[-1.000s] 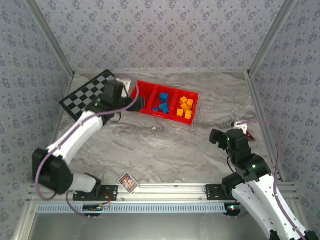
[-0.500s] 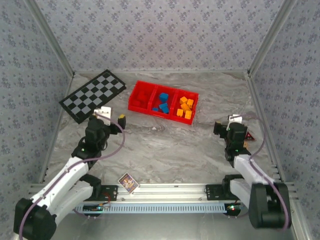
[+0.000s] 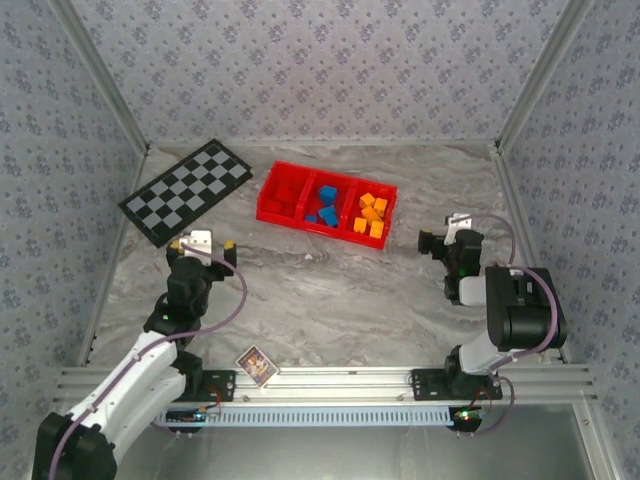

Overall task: Sort the legos into containers by color
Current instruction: Reset both arms

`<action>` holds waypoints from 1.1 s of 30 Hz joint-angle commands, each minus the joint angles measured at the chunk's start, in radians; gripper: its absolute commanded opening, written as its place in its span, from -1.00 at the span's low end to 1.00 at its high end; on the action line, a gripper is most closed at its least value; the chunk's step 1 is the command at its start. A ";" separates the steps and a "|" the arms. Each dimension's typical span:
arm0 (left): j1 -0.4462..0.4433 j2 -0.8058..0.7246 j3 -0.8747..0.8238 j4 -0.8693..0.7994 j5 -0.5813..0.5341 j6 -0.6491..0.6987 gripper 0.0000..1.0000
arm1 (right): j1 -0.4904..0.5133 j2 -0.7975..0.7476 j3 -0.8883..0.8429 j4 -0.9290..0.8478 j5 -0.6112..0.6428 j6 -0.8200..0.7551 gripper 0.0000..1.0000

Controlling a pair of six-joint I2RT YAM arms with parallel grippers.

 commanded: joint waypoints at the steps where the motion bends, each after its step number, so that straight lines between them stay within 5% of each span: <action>1: 0.107 0.081 -0.056 0.189 -0.021 -0.051 1.00 | 0.002 -0.009 0.022 0.002 0.013 0.004 0.99; 6: 0.278 0.386 -0.050 0.450 0.112 -0.128 1.00 | 0.011 -0.006 0.024 0.000 0.025 -0.006 0.99; 13: 0.311 0.858 0.131 0.672 0.167 -0.010 0.99 | 0.016 -0.006 0.028 -0.003 0.029 -0.011 0.99; 20: 0.344 0.857 0.123 0.674 0.323 0.007 1.00 | 0.018 -0.006 0.028 -0.003 0.031 -0.011 0.99; 33: 0.345 0.847 0.145 0.611 0.258 -0.025 0.99 | 0.018 -0.006 0.028 -0.003 0.031 -0.011 0.99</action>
